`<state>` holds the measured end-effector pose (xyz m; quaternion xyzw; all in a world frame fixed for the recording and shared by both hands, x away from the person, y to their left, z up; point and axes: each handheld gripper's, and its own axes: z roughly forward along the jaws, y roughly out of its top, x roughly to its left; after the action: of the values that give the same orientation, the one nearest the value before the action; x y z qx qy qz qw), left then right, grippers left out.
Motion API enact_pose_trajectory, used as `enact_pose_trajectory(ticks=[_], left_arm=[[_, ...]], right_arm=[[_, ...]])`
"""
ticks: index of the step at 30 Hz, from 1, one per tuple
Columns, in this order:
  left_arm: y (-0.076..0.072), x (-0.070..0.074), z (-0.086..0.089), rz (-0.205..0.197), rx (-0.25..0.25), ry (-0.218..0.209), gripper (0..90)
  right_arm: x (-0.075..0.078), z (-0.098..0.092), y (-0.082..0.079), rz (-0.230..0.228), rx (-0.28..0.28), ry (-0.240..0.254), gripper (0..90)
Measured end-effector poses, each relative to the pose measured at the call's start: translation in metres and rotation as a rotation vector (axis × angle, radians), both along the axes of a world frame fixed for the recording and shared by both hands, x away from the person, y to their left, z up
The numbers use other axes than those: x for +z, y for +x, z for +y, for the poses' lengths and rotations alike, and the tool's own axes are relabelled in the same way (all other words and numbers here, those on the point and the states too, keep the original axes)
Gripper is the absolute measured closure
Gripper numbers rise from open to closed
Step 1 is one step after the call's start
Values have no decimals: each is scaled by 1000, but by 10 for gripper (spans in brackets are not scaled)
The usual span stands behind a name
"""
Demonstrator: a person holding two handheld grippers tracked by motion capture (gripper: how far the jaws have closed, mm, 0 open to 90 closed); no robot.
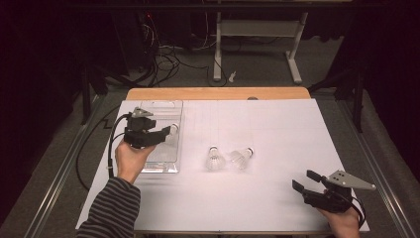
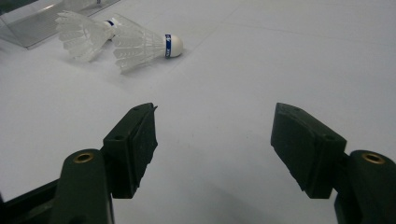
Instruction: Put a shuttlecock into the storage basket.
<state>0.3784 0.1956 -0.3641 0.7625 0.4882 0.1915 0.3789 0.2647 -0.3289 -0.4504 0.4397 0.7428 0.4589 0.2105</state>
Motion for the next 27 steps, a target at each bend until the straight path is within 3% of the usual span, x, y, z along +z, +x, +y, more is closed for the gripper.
enact_pose_trajectory(ticks=[18, 27], left_arm=[[-28, -3, 12, -63, 7, -61, 416], [-37, -4, 14, -82, 2, -62, 422]], right_arm=[[0, -1, 1, -4, -7, 7, 316], [1, -1, 0, -6, -7, 10, 316]])
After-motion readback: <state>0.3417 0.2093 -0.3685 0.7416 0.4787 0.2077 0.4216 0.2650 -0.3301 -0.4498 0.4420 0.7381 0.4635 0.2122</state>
